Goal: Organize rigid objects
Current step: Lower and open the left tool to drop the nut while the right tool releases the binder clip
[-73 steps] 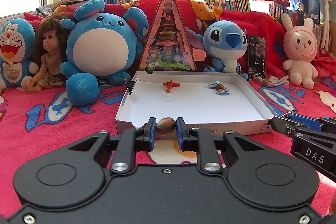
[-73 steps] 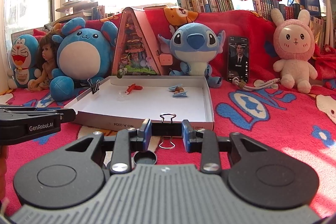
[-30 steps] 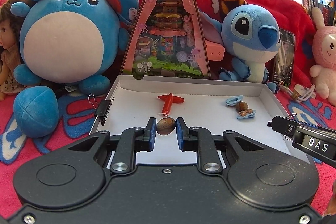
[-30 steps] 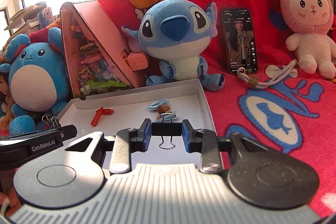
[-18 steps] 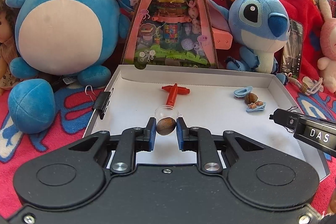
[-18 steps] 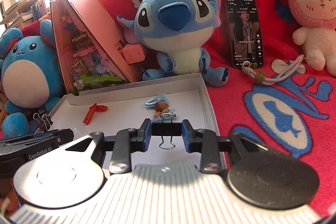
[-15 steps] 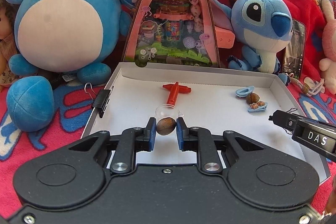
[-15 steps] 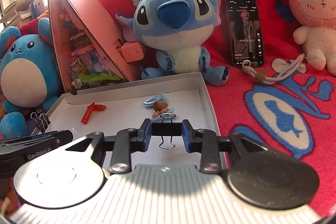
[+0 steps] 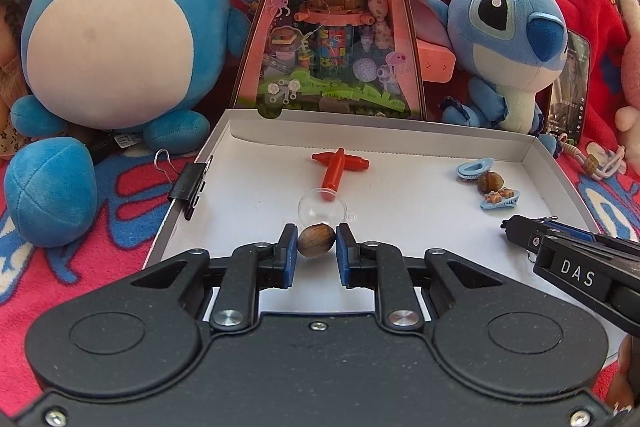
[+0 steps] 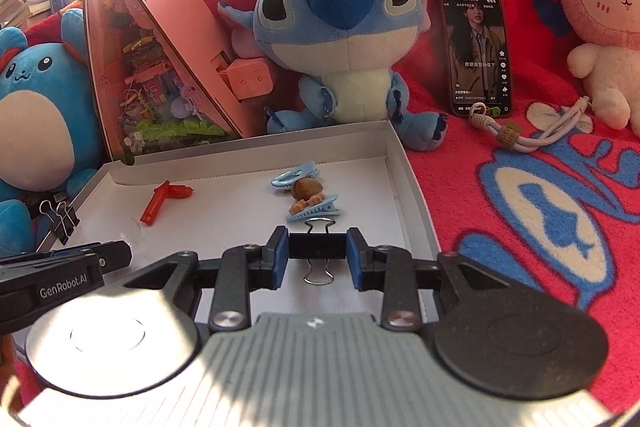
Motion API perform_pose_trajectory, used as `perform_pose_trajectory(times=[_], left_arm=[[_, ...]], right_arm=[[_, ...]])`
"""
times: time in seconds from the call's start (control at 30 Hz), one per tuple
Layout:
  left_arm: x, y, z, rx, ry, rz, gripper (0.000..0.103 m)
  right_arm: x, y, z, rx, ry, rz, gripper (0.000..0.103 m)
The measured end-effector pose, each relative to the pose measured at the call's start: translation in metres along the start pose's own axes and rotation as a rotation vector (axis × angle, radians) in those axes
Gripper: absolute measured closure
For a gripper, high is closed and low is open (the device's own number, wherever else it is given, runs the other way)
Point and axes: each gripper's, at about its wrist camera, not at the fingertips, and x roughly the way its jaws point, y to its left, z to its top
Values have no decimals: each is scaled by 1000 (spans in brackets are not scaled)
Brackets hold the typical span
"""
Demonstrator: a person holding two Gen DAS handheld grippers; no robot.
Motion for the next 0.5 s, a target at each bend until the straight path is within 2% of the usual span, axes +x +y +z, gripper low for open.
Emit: perform_pose_trajectory(times=[0.5], left_arm=[[5,-1,-2,3,-7,12,83]], right_arm=[[3,3,-3,-30,5,-3,68]])
